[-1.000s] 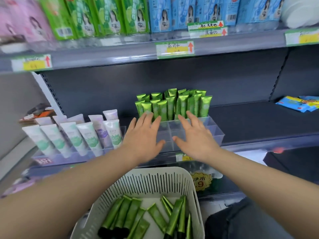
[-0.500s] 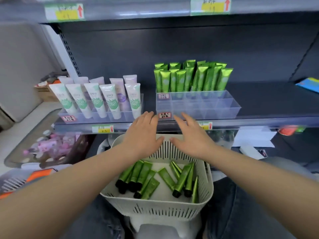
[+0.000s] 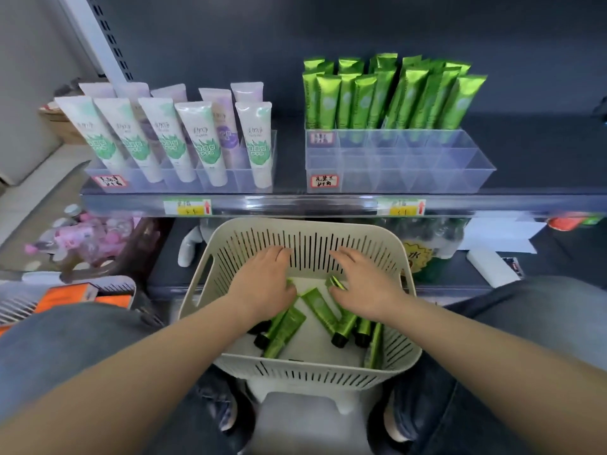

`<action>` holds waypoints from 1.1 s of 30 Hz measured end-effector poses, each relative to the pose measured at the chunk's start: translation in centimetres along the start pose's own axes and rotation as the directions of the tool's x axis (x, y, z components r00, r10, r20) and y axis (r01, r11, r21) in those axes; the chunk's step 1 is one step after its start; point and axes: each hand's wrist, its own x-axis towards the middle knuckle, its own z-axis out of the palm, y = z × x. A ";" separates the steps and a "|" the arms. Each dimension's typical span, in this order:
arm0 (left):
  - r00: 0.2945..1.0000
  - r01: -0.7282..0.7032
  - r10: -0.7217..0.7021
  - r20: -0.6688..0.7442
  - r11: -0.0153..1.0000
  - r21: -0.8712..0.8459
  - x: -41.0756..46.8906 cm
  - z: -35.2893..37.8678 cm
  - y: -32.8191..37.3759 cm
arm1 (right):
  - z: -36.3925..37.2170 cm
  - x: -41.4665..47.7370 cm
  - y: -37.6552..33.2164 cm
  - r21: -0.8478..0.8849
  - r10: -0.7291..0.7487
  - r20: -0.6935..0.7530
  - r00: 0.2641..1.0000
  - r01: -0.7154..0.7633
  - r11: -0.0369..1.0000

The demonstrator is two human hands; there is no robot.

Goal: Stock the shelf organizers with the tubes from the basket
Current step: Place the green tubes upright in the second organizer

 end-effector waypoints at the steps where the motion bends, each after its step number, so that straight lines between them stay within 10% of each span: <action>1: 0.999 0.015 -0.015 0.036 1.000 -0.008 0.1 0.5 -0.4 | 0.5 0.2 0.2 0.002 0.005 0.020 1.000 -0.005 1.000; 15: 0.875 0.126 -0.126 0.468 0.992 0.033 4.0 7.3 -4.4 | 6.2 5.6 3.0 -0.015 0.075 0.332 0.940 -0.074 0.997; 33: 0.898 -0.267 0.173 0.405 0.945 0.188 10.8 13.7 -7.4 | 12.6 12.3 5.6 0.000 -0.001 0.427 0.904 0.002 1.000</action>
